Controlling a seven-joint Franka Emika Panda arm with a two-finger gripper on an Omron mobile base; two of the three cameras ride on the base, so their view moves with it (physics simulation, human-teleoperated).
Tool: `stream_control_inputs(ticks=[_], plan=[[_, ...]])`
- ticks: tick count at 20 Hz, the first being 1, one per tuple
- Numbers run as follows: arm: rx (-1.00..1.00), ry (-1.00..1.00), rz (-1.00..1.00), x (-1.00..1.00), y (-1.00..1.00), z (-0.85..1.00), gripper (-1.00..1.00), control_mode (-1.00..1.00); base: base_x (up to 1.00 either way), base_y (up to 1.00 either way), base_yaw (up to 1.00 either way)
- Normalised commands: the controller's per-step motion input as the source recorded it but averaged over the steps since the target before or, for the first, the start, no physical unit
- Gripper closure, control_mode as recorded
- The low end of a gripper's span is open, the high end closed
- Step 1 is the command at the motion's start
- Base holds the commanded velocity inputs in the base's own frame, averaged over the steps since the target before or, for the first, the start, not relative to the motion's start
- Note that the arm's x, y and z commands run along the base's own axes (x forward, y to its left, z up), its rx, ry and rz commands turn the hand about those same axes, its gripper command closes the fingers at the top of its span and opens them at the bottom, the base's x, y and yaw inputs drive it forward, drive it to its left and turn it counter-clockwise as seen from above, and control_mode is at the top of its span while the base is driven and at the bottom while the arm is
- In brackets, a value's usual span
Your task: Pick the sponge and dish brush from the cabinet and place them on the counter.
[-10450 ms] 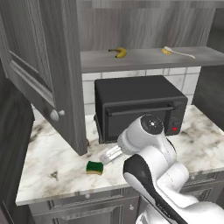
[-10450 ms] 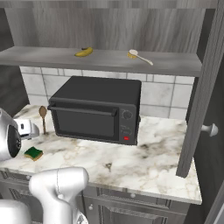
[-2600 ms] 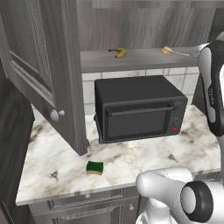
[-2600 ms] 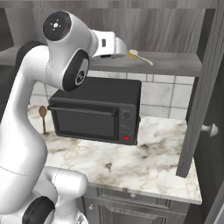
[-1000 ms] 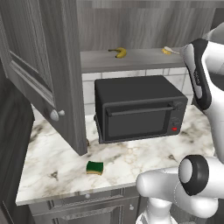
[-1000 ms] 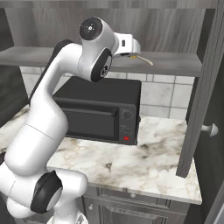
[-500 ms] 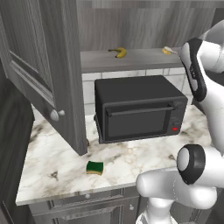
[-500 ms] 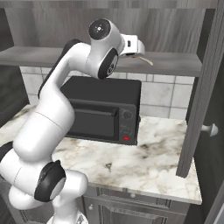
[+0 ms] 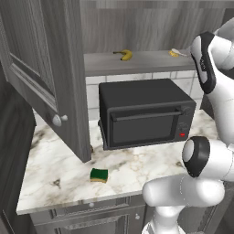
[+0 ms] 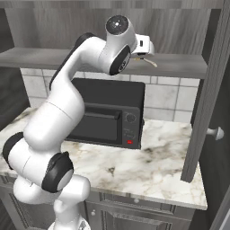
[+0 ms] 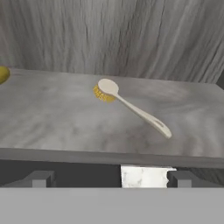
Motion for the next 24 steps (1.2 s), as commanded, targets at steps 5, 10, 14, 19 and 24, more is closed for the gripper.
stream_control_inputs(ticks=[5, 10, 14, 19, 24], plan=[[0.0, 0.0, 0.04, 0.12, -0.02, -0.13, -1.0, -1.0, 0.0, 0.0, 0.0], [0.0, 0.0, 0.04, 0.18, -0.04, -0.17, -1.0, -1.0, 0.0, 0.0, 0.0], [0.0, 0.0, 0.04, 0.2, -0.02, -0.17, -1.0, -1.0, 0.0, 0.0, 0.0], [0.0, 0.0, 0.04, 0.23, -0.07, -0.05, -1.0, -1.0, 0.0, 0.0, 0.0], [0.0, 0.0, 0.04, 0.31, -0.12, 0.0, -1.0, -1.0, 0.0, 0.0, 0.0]])
